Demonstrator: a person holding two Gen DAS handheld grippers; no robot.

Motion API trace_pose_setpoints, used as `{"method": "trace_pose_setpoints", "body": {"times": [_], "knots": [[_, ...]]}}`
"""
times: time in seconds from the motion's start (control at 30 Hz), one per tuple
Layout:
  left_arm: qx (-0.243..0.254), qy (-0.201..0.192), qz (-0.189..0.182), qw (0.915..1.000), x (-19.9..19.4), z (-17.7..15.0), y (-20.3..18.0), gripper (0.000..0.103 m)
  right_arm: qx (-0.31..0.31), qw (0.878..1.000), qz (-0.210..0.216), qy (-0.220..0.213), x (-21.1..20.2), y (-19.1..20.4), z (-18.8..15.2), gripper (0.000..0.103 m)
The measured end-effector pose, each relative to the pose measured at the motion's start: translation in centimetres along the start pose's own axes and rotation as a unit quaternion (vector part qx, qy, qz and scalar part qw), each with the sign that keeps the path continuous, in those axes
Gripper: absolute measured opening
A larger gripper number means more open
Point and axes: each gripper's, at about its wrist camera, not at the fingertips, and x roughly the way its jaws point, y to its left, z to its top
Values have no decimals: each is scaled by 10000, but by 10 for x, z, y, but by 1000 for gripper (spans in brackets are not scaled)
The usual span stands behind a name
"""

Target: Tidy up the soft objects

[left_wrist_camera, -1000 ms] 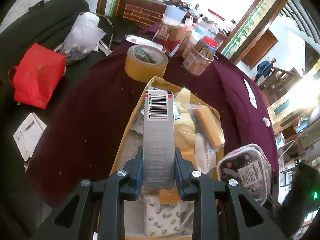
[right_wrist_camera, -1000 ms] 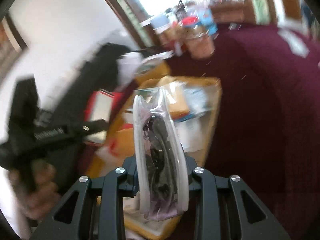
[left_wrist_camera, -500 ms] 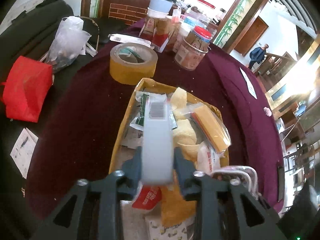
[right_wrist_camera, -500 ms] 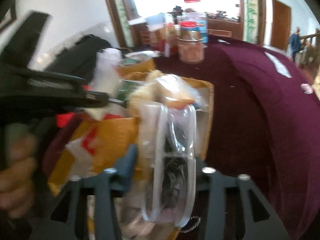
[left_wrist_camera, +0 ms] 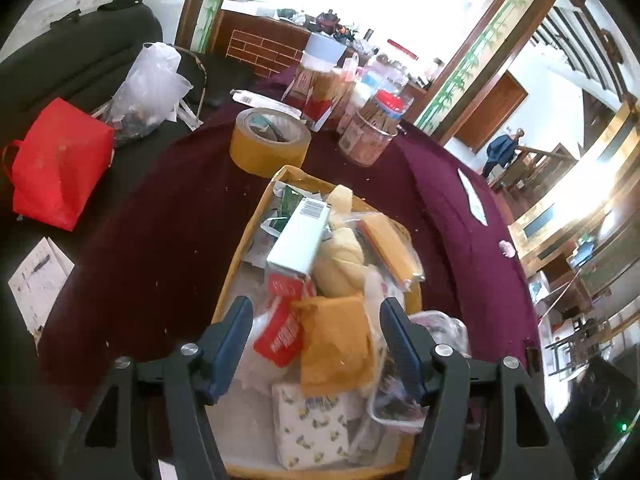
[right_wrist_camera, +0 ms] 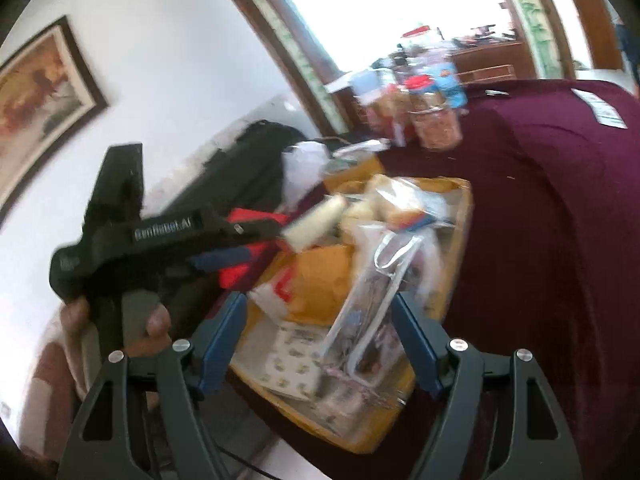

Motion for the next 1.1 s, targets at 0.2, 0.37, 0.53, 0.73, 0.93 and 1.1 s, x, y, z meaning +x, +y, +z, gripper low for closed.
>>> {"method": "trace_pose_setpoints", "body": {"times": [0.2, 0.37, 0.53, 0.73, 0.93, 1.1], "knots": [[-266, -146, 94, 9995, -24, -11, 13, 70, -121, 9978, 487, 424, 33, 5, -1, 75], [-181, -14, 223, 9996, -21, -31, 7, 72, 240, 9977, 467, 438, 19, -13, -11, 75], [149, -144, 597, 9980, -23, -60, -14, 78, -63, 9983, -346, 469, 3, -8, -21, 75], [336, -396, 1007, 9936, -37, -74, -15, 83, 8, 9949, -672, 749, 12, -11, -26, 75], [481, -396, 1385, 9884, -40, -79, -17, 89, -240, 9874, -1221, 981, 12, 2, -29, 75], [653, -507, 1642, 9829, -45, -83, -21, 91, -314, 9854, -1342, 1002, 10, 7, -29, 75]]}}
